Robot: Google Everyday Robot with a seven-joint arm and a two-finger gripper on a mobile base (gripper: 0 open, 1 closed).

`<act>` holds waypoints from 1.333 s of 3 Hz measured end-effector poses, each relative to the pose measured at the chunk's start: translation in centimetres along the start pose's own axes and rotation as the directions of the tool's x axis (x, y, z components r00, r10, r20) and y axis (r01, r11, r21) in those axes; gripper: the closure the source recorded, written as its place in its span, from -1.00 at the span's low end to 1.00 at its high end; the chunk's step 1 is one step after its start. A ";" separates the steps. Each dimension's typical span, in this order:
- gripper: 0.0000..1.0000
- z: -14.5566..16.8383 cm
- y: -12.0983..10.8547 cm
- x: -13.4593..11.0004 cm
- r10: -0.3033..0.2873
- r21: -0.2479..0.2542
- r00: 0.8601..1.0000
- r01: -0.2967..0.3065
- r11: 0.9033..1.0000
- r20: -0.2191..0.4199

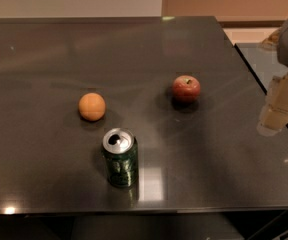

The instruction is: Pick green can

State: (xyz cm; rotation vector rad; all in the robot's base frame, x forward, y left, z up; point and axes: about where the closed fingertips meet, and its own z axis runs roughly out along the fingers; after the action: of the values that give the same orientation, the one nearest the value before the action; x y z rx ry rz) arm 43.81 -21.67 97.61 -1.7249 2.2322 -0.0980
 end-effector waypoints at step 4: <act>-1.00 1.9 2.0 -8.9 -0.169 -0.014 0.960 0.177 0.984 0.225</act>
Offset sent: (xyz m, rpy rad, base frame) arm 0.0127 0.0970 -0.0107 0.1728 -0.0297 0.2658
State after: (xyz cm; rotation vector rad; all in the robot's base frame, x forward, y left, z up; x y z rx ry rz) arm 44.52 -12.37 97.18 -1.8469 1.9321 0.0916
